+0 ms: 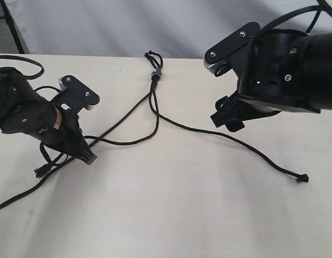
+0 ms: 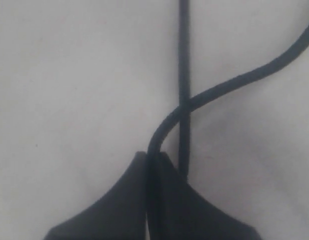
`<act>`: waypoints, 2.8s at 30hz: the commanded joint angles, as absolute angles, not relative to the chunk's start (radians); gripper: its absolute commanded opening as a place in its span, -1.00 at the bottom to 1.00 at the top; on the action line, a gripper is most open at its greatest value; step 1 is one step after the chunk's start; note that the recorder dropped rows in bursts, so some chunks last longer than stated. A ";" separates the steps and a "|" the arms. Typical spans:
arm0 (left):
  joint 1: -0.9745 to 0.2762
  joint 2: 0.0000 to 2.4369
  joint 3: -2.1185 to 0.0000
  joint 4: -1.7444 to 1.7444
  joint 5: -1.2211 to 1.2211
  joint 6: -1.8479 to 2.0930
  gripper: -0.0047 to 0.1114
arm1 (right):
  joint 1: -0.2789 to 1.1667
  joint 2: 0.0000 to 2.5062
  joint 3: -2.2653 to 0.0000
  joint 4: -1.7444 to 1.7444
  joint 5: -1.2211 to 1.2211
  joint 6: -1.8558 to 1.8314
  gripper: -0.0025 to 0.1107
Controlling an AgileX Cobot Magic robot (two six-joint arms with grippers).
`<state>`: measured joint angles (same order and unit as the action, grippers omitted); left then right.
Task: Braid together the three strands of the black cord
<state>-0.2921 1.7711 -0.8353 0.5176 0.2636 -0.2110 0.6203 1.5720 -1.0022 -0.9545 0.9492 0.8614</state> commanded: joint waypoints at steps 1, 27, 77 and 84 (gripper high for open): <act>-0.237 1.770 -0.801 0.522 0.170 -0.208 -0.92 | 0.619 1.566 -0.999 -0.948 0.945 0.864 0.63; -0.719 1.740 -0.675 0.361 0.308 -0.469 -0.92 | 0.619 1.566 -0.999 -0.941 0.902 0.866 0.63; -0.733 1.518 -0.695 0.859 0.654 -0.957 -0.92 | 0.621 1.566 -0.999 -0.716 0.791 0.701 0.63; -0.578 1.546 -0.611 0.855 0.456 -0.975 -0.92 | 0.621 1.591 -0.999 -0.205 0.633 0.313 0.63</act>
<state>-0.6172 1.5344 -0.6405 0.8520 0.5691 -0.9558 0.6203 1.5759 -1.0022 -0.4053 0.6694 0.4739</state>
